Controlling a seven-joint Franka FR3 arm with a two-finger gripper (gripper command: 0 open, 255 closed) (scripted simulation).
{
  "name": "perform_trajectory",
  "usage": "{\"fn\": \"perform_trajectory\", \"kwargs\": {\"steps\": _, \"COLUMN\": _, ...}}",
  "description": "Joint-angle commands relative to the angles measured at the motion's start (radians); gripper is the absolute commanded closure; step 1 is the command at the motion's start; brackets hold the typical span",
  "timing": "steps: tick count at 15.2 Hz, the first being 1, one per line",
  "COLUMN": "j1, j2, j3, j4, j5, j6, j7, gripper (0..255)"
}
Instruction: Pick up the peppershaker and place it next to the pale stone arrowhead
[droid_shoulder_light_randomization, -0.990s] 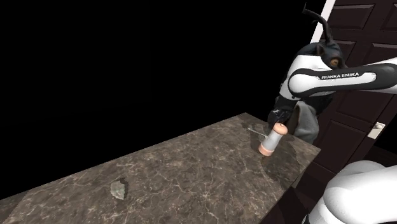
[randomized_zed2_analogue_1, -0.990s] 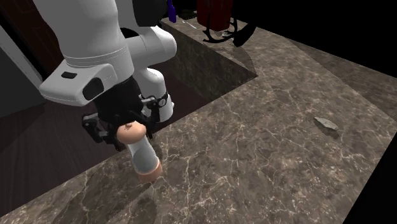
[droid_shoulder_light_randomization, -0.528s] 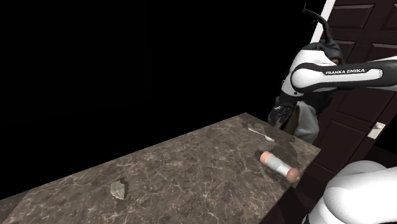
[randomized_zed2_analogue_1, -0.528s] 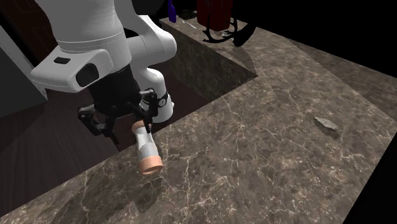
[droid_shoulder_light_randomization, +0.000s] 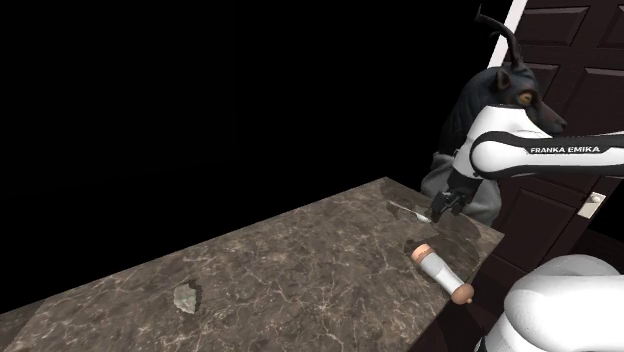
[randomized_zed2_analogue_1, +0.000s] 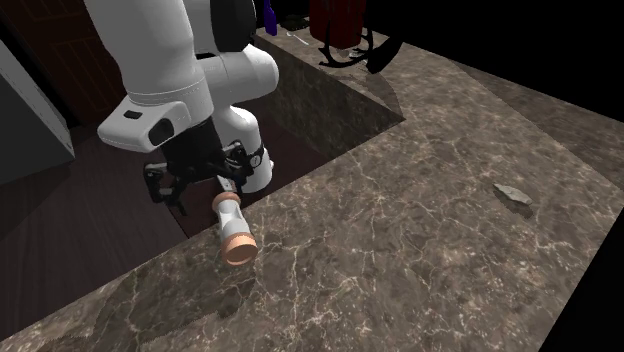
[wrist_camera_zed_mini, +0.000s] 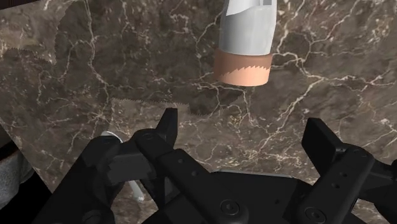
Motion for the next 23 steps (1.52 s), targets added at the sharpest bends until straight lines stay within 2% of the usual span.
{"fn": "perform_trajectory", "kwargs": {"steps": 1, "j1": -0.009, "j2": -0.002, "j3": -0.009, "j4": -0.031, "j5": -0.011, "j6": 0.030, "j7": -0.001, "gripper": 0}}
{"fn": "perform_trajectory", "kwargs": {"steps": 5, "j1": -0.013, "j2": 0.040, "j3": -0.028, "j4": -0.072, "j5": -0.029, "j6": 0.112, "j7": 0.002, "gripper": 0}}
{"fn": "perform_trajectory", "kwargs": {"steps": 13, "j1": -0.013, "j2": 0.040, "j3": -0.028, "j4": -0.072, "j5": -0.029, "j6": 0.112, "j7": 0.002, "gripper": 0}}
{"fn": "perform_trajectory", "kwargs": {"steps": 14, "j1": -0.013, "j2": 0.040, "j3": -0.028, "j4": -0.072, "j5": -0.029, "j6": 0.112, "j7": 0.002, "gripper": 255}}
{"fn": "perform_trajectory", "kwargs": {"steps": 23, "j1": -0.013, "j2": 0.040, "j3": -0.028, "j4": -0.072, "j5": -0.029, "j6": 0.112, "j7": 0.002, "gripper": 255}}
